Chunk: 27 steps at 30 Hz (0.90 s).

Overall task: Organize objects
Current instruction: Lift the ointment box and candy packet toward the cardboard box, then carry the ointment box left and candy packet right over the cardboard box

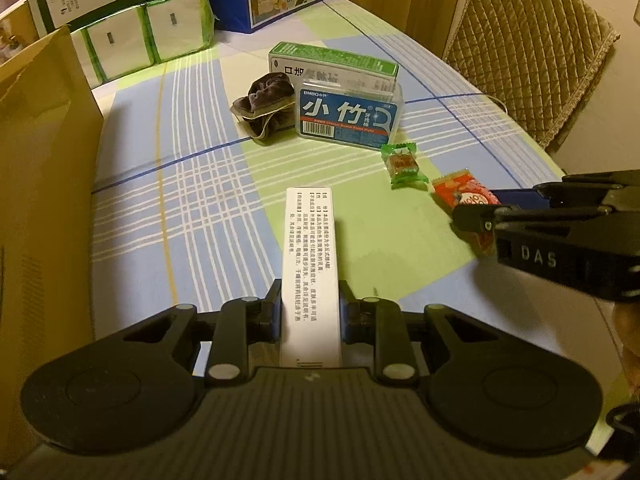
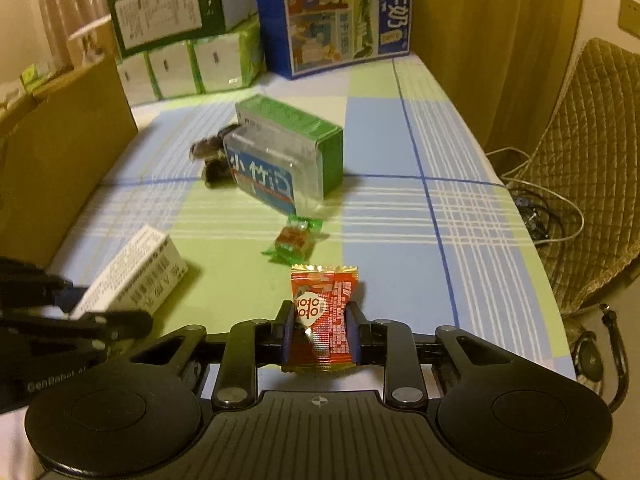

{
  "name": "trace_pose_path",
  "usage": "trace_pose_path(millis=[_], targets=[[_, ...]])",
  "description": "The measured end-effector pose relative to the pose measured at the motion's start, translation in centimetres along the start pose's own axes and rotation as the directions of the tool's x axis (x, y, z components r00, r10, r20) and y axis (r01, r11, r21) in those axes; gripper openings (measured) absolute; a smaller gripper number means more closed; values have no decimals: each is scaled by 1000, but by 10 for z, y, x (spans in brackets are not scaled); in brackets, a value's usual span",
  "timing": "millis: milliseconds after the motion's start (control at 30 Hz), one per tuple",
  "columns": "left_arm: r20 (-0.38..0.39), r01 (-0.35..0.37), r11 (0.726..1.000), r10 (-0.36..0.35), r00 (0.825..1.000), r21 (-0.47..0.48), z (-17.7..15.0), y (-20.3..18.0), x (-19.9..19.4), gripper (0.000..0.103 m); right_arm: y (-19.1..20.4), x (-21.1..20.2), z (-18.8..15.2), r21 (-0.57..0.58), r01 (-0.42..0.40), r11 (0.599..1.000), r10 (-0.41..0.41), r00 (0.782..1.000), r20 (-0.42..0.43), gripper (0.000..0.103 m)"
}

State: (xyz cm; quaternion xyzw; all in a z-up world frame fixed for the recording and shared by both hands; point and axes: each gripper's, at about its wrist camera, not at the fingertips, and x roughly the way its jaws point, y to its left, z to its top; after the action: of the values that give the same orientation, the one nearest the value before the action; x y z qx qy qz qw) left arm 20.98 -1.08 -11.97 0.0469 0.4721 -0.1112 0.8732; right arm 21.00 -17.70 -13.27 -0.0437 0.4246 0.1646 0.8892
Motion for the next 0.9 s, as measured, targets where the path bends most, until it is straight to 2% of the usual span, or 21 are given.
trace_pose_path(millis=[133, 433, 900], targets=[[13, 13, 1000, -13, 1000, -16, -4, -2, -17, 21, 1, -15, 0, 38, -18, 999, 17, 1000, 20, 23], [48, 28, 999, -26, 998, -38, -17, -9, -67, 21, 19, -75, -11, 92, -40, 995, 35, 997, 62, 23], [117, 11, 997, -1, 993, -80, -50, -3, -154, 21, 58, -158, -37, 58, -66, 996, 60, 993, 103, 23]])
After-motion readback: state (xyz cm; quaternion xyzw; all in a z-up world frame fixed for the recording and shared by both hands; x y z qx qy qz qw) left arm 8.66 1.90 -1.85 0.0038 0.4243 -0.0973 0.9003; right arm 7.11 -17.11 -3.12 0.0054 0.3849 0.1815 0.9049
